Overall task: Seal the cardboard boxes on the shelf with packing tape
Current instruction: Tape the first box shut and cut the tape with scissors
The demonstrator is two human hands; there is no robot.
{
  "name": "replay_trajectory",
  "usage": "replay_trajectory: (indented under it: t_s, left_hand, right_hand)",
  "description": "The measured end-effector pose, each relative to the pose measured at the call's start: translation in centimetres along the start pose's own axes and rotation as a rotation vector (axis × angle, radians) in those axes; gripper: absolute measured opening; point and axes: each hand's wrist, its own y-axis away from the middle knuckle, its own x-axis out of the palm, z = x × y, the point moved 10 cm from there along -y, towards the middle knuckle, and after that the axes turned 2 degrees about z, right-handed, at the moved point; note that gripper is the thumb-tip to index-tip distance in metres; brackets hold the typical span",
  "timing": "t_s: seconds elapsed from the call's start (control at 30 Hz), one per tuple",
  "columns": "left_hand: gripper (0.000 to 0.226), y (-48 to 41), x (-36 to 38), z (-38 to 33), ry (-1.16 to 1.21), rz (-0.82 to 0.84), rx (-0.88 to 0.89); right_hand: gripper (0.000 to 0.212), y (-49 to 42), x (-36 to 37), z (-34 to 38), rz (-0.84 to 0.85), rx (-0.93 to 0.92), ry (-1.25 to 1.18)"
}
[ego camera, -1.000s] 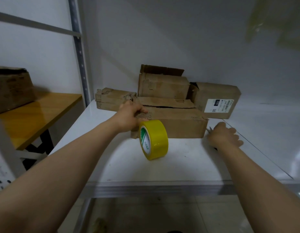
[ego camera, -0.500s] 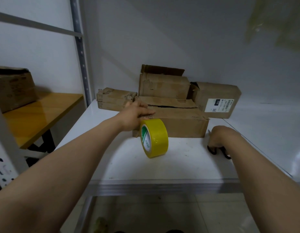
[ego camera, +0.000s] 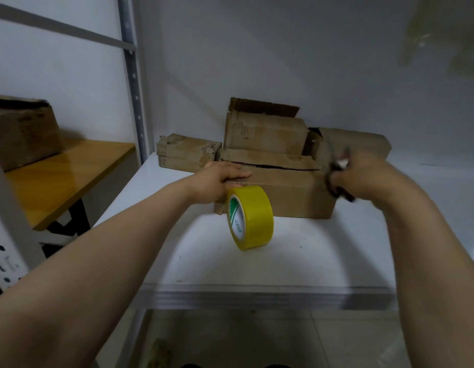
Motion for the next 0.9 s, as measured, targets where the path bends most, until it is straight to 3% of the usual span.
replay_trajectory:
  t_s: [0.07, 0.13, 0.2, 0.27, 0.33, 0.47, 0.57, 0.67, 0.77, 0.9]
  left_hand:
    - [0.058, 0.2, 0.1, 0.0, 0.141, 0.027, -0.029]
    - [0.067, 0.5, 0.2, 0.3, 0.322, 0.007, -0.075]
    - [0.074, 0.8, -0.1, 0.9, 0.411, -0.110, -0.110]
    - [0.072, 1.1, -0.8, 2.4, 0.355, -0.291, -0.184]
    - [0.068, 1.4, -1.1, 3.6, 0.304, -0.361, -0.274]
    - [0.044, 2.6, 0.8, 4.3, 0.385, -0.197, -0.501]
    - [0.043, 3.8, 3.8, 3.9, 0.733, -0.028, -0.675]
    - [0.036, 5.1, 5.3, 3.1, 1.002, 0.062, -0.774]
    - [0.041, 5.6, 5.7, 2.0, 1.165, 0.057, -0.776]
    - [0.022, 5.1, 7.0, -1.4, 1.383, 0.128, -0.660]
  right_hand:
    - [0.047, -0.4, 3.2, 4.8, 0.139, -0.176, -0.250]
    - [0.062, -0.9, 6.4, 8.5, 0.235, -0.291, -0.318]
    - [0.071, -1.7, 8.4, 11.1, 0.240, -0.369, -0.272]
    - [0.073, -2.7, 9.8, 12.5, 0.231, -0.440, -0.159]
    - [0.071, -3.6, 11.2, 12.9, 0.237, -0.479, -0.023]
    - [0.076, -3.8, 11.5, 12.8, 0.227, -0.487, 0.051]
    - [0.074, -3.5, 11.3, 12.5, 0.242, -0.508, 0.067]
    - [0.059, -3.6, 12.0, 12.4, 0.216, -0.554, 0.126]
    - [0.056, -3.8, 12.3, 12.4, 0.173, -0.567, 0.132]
    - [0.058, -4.2, 12.6, 12.2, 0.170, -0.556, 0.130]
